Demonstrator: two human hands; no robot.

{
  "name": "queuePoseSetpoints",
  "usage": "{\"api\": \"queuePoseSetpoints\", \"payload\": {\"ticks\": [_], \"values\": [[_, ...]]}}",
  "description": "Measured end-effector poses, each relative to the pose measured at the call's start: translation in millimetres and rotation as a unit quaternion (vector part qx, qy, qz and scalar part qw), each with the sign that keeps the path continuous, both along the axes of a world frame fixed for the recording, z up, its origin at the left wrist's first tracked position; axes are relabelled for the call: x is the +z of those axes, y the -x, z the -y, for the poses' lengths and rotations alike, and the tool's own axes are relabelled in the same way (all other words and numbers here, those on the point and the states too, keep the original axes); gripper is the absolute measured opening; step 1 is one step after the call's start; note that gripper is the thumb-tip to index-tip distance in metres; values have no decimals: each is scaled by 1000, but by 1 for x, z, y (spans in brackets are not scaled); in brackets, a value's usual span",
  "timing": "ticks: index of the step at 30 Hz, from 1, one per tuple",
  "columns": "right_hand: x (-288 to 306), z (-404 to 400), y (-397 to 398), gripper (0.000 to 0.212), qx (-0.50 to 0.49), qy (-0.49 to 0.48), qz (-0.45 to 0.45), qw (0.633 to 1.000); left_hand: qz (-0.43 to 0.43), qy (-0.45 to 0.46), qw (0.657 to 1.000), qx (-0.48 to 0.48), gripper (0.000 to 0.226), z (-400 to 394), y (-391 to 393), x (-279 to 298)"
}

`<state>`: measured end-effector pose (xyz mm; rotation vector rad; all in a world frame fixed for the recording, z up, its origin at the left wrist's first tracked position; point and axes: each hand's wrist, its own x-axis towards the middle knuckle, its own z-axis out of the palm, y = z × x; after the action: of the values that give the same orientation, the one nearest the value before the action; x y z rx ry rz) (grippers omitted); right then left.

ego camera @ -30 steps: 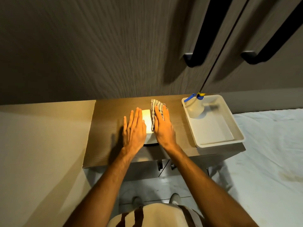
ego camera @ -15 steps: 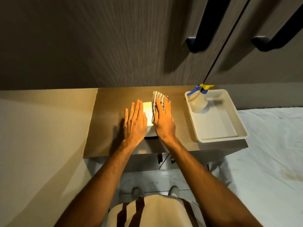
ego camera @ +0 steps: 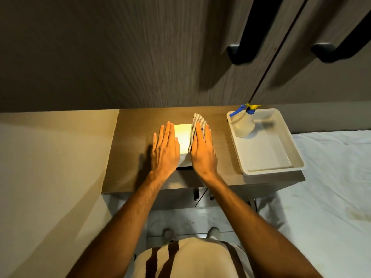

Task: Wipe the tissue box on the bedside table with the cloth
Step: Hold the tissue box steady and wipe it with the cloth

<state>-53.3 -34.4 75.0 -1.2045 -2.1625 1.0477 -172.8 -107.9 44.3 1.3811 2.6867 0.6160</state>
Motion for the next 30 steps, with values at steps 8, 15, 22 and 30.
{"api": "queuePoseSetpoints", "payload": {"ticks": [8,15,22,30], "values": [[6,-3,10,59,192,-203,104,954,0,5,1000,-23,58,5,2,4],[8,-2,8,59,6,25,-25,999,-2,16,1000,-3,59,1,-1,6],[-2,28,-6,65,158,-167,68,971,17,15,999,-26,63,5,2,7],[-1,-17,11,56,-21,22,-21,999,10,8,1000,3,58,1,1,5]]}}
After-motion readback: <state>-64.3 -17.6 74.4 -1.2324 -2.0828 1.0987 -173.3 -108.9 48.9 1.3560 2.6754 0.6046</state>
